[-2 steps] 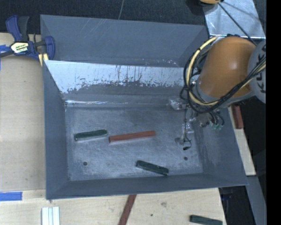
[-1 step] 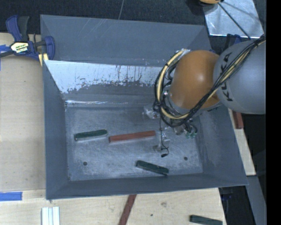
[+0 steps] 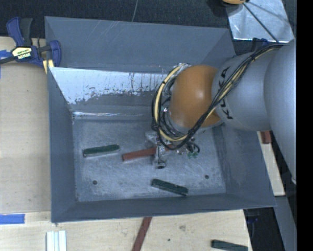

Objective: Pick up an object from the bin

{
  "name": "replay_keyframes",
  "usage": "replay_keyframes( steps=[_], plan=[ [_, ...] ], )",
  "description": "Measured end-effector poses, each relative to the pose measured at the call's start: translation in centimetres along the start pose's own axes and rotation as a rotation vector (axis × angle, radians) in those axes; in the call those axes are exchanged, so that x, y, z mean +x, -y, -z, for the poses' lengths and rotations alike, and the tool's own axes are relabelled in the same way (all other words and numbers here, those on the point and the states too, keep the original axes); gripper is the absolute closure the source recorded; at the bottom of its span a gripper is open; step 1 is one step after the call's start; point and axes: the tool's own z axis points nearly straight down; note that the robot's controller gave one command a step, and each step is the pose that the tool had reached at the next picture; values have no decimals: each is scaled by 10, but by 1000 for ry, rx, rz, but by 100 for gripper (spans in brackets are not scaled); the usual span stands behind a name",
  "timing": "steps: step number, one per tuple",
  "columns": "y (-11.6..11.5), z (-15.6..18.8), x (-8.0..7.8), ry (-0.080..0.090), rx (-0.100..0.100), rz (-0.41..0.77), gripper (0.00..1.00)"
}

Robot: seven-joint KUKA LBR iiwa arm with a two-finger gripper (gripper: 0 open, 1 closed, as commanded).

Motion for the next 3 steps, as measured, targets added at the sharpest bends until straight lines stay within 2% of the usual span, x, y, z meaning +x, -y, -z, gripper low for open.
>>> replay_keyframes(
  steps=[1,2,3],
  plan=[
    [0,0,0,0,0,0,100],
    [17,45,-16,-9,-1,8,100],
    [21,186,-17,-2,1,-42,100]
  ],
)
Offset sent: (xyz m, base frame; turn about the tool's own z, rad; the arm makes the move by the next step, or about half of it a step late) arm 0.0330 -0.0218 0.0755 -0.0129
